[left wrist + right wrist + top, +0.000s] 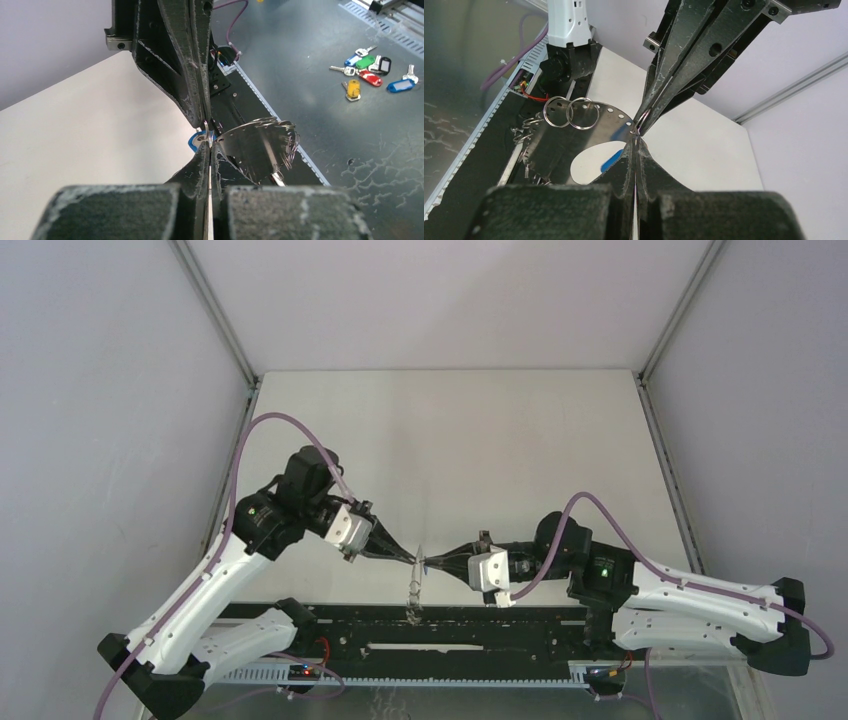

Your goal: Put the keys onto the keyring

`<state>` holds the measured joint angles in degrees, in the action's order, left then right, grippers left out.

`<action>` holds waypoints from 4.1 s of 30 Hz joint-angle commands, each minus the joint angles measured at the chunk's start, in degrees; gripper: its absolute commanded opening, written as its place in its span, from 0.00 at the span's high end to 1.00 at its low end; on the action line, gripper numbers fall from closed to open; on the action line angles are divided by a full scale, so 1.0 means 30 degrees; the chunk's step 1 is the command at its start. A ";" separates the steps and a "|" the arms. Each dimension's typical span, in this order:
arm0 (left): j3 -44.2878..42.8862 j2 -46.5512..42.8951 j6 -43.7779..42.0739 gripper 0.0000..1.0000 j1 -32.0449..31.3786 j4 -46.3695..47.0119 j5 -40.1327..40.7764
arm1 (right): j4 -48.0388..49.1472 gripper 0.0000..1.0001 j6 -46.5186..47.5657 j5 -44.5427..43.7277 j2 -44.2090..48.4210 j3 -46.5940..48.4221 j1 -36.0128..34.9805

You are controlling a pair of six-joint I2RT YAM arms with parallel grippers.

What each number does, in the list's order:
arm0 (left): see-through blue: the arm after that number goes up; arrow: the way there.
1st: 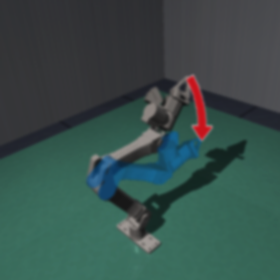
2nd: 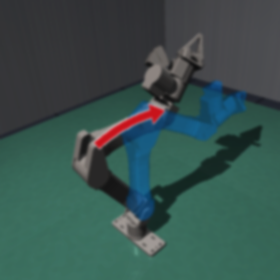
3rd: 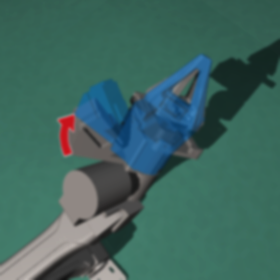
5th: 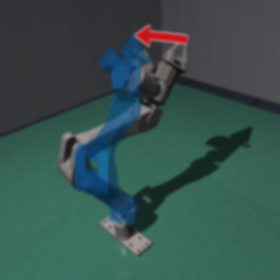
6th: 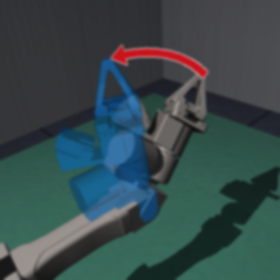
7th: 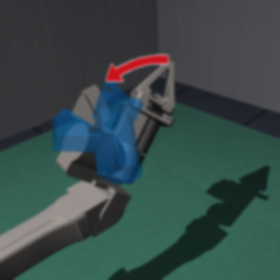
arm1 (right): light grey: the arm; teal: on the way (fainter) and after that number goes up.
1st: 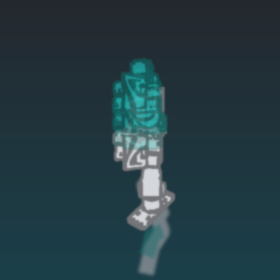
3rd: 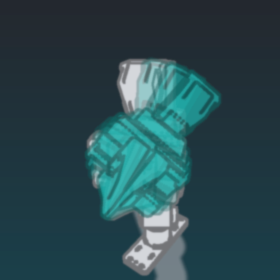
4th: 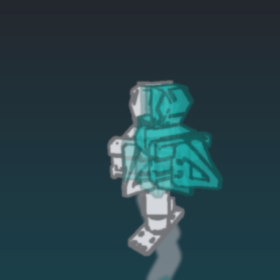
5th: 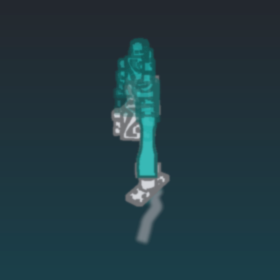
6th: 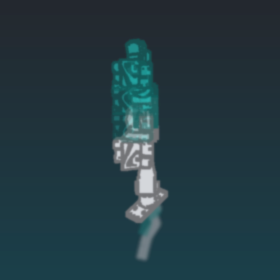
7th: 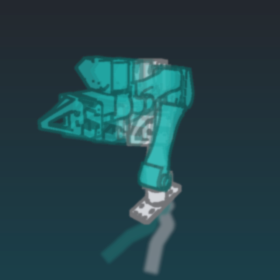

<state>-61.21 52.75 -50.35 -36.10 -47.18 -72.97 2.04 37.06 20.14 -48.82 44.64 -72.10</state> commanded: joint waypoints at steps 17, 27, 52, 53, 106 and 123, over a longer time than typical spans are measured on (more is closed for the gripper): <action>-0.0478 -0.0452 0.5763 1.00 -0.0082 0.4859 -0.1859 | 0.1370 1.00 0.0107 0.0333 0.0731 0.1203 0.0096; -0.0328 -0.0394 0.7420 1.00 -0.0097 0.6397 -0.1875 | 0.2304 1.00 -0.0311 -0.0314 0.0892 0.1203 0.0145; 0.0188 -0.0694 0.8078 1.00 -0.0084 0.7079 -0.1913 | 0.2053 1.00 -0.0370 -0.0550 0.1321 0.1203 0.0668; 0.0185 -0.0707 0.8074 1.00 -0.0095 0.7109 -0.1899 | 0.2045 1.00 -0.0411 -0.0520 0.1326 0.1203 0.0771; 0.0825 -0.0570 0.9129 1.00 -0.0068 0.8494 -0.1427 | 0.2673 1.00 -0.0370 0.1166 0.0919 0.1203 0.0655; 0.1059 -0.0401 0.9458 1.00 -0.0079 0.8900 -0.1268 | 0.3362 1.00 -0.0341 0.1087 0.0688 0.1203 0.0565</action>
<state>-59.66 51.62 -23.29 -36.14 -22.74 -76.71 9.13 36.10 23.07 -46.57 45.60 -70.15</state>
